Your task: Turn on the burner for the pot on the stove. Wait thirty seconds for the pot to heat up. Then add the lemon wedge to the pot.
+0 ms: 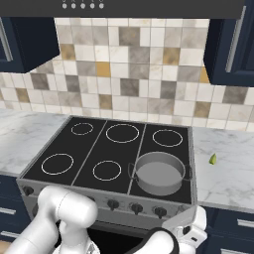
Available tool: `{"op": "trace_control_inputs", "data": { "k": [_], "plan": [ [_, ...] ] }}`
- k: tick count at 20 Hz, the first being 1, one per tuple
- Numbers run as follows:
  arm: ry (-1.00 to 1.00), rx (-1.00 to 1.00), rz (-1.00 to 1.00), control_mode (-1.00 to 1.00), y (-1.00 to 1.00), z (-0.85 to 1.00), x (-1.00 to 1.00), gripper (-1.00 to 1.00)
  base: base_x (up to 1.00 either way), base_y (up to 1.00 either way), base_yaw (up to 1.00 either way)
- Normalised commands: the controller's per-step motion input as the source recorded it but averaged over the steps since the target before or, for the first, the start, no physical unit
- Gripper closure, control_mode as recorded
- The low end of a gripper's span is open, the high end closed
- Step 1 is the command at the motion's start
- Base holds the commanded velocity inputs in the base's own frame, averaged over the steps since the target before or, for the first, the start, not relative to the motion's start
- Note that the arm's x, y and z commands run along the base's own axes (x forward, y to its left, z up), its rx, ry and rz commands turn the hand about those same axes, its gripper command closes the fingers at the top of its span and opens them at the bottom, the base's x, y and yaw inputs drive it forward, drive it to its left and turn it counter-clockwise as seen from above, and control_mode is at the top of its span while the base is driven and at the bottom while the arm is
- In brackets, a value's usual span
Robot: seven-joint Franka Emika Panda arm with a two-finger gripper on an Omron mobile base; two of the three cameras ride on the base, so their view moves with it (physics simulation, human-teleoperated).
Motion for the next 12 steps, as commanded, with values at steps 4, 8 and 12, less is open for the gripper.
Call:
{"op": "trace_control_inputs", "data": {
  "k": [4, 8, 12],
  "plan": [
    [0.0, 0.0, 0.02, -1.0, 0.0, 0.0, 0.0, 1.0, 0.0, 0.0, 0.0],
    [0.0, 0.0, 0.02, -1.0, 0.0, 0.0, 0.0, 1.0, 0.0, 0.0, 0.0],
    [0.0, 0.0, 0.02, -1.0, 0.0, 0.0, 0.0, 1.0, 0.0, 0.0, 0.0]
  ]
}}
